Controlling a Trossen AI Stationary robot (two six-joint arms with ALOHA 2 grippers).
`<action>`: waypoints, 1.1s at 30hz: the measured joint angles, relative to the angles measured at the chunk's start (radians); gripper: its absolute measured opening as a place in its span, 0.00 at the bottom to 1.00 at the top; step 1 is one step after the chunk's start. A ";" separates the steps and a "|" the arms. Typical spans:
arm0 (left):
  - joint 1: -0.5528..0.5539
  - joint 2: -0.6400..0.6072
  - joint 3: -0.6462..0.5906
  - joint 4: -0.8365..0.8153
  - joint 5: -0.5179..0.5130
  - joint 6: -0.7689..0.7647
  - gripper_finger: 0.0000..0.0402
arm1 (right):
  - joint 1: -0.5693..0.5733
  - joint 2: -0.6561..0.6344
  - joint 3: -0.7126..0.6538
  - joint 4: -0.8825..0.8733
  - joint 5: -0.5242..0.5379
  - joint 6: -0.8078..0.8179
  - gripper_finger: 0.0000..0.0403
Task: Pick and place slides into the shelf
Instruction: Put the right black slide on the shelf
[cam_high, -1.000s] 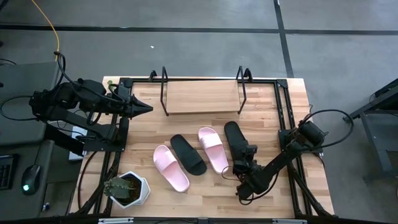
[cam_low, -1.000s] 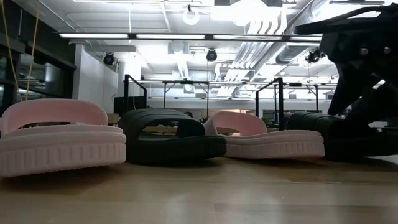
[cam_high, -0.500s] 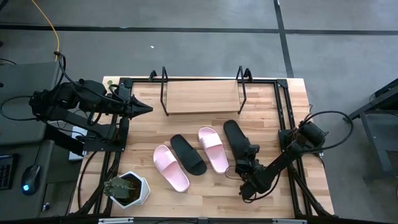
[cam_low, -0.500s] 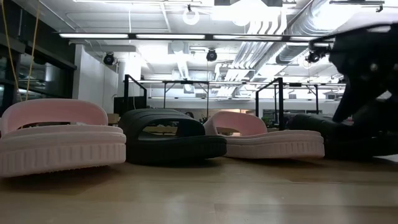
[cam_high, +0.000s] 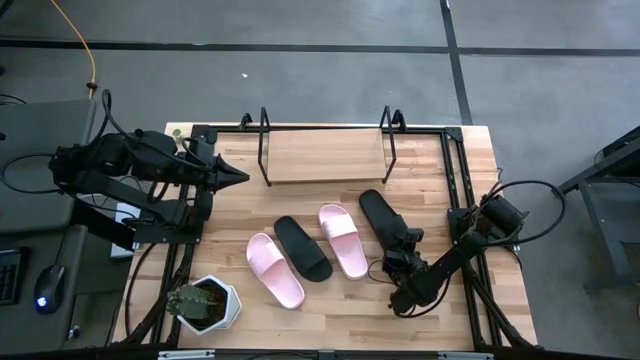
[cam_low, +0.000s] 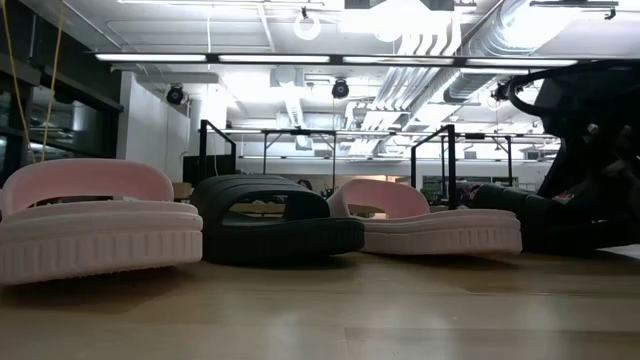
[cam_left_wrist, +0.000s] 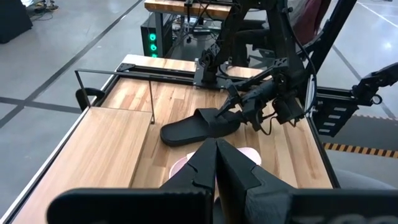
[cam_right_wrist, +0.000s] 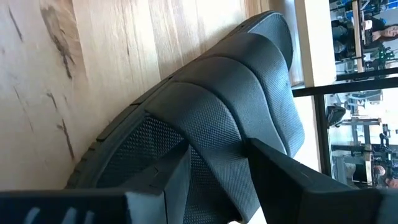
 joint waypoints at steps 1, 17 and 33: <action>0.000 0.005 0.000 0.000 0.000 0.000 0.00 | 0.000 0.000 0.000 0.000 0.000 0.000 0.38; 0.000 0.017 0.000 0.001 0.000 0.024 0.00 | 0.000 0.000 0.000 0.009 0.003 -0.002 0.06; 0.000 0.012 0.000 0.003 0.000 0.026 0.00 | -0.002 0.003 0.206 -0.250 0.037 -0.001 0.00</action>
